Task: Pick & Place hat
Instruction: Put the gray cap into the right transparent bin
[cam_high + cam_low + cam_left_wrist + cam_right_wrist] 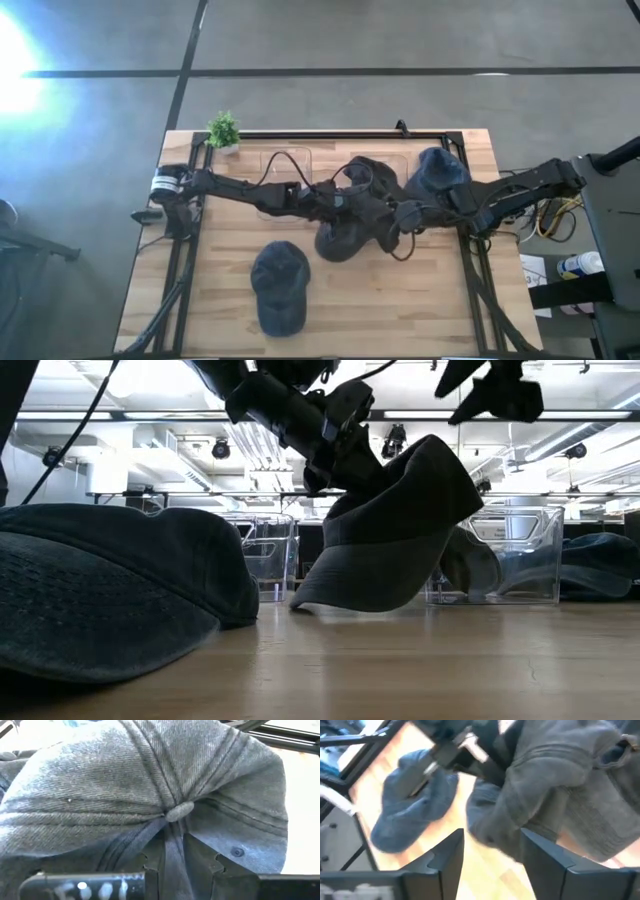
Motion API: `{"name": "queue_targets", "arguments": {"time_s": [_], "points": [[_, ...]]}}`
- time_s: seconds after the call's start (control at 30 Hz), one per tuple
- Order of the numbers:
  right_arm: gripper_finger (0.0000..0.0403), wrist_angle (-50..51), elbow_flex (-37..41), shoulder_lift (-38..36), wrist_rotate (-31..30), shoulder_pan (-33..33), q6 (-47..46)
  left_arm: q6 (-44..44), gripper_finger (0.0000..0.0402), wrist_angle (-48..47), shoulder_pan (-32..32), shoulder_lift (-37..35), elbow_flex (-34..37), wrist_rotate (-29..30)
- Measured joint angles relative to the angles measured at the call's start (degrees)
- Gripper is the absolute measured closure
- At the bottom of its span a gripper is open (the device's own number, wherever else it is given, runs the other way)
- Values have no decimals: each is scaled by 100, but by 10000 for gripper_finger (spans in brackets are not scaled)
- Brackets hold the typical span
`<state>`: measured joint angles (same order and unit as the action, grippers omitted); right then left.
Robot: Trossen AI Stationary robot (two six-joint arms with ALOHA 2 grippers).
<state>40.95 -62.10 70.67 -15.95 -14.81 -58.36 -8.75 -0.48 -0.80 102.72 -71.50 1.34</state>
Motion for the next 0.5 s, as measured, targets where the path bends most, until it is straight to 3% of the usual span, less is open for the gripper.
{"name": "queue_targets", "arguments": {"time_s": [0.33, 0.5], "points": [[139, -892, 489, 457, 467, 216, -486, 0, 339, 197, -2, 0, 0, -2], [158, -916, 478, 630, 366, 318, -668, 0, 339, 195, 9, 0, 2, -2]]}}
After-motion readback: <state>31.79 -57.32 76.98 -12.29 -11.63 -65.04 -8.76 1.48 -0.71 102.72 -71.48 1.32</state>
